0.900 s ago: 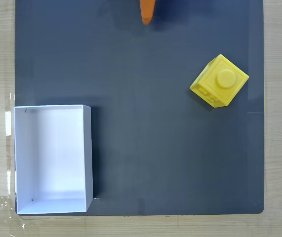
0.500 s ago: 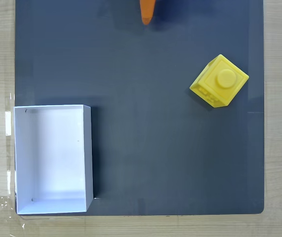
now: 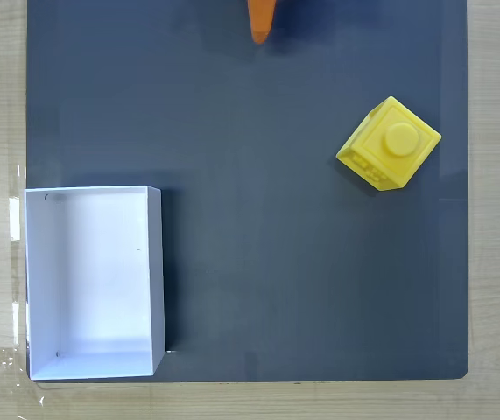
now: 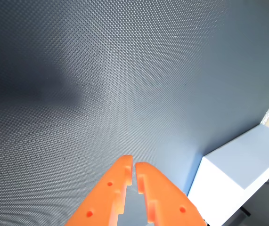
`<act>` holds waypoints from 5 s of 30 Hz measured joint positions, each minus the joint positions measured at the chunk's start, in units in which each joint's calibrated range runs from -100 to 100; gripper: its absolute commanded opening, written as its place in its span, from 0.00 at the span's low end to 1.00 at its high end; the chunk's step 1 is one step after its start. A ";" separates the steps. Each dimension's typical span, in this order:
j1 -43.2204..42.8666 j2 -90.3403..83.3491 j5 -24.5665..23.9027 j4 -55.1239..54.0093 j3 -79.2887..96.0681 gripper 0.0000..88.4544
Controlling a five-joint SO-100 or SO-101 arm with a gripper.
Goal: Grasp a yellow block and put it in the box
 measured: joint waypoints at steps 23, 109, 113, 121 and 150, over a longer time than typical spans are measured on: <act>0.27 7.75 0.00 -6.32 -1.17 0.01; -7.20 109.99 17.22 -2.51 -112.29 0.23; 0.63 109.99 13.15 -10.90 -112.20 0.23; 15.83 109.99 6.76 -21.55 -112.20 0.23; 23.93 127.69 5.92 -23.63 -112.20 0.38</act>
